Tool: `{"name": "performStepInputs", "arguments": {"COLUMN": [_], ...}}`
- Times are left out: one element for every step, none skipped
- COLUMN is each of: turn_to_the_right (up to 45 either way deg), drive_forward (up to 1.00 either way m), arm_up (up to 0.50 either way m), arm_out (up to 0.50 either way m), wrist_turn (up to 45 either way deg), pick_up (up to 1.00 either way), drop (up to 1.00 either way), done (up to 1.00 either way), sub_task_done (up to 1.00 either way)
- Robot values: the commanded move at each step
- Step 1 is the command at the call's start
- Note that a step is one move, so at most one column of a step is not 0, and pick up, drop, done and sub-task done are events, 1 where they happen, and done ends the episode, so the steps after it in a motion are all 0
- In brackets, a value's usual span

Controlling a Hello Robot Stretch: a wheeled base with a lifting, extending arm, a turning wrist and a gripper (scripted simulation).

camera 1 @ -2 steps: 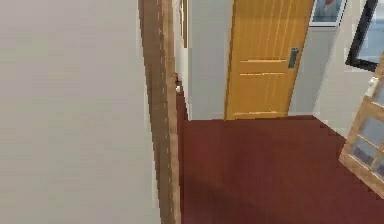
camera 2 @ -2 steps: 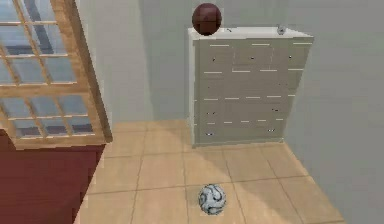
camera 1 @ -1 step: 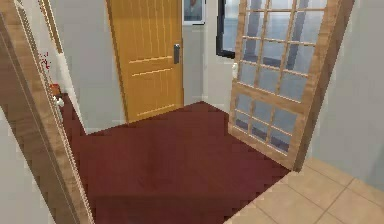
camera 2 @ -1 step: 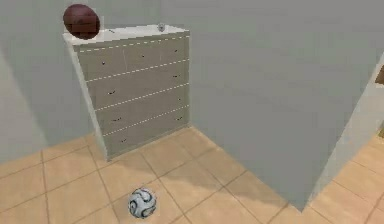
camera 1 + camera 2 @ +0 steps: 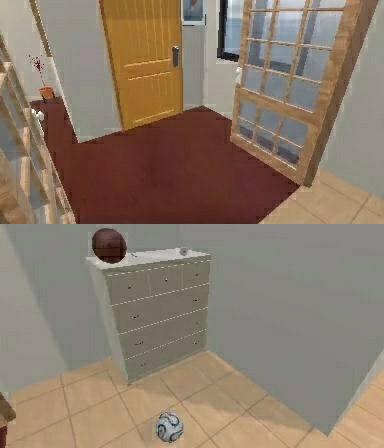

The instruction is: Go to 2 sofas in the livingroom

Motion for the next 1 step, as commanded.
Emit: {"name": "performStepInputs", "arguments": {"turn_to_the_right": [33.0], "drive_forward": [0.0], "arm_up": [0.0], "arm_out": [0.0], "wrist_turn": [0.0], "pick_up": [0.0], "drop": [0.0], "done": [0.0], "sub_task_done": [0.0]}}
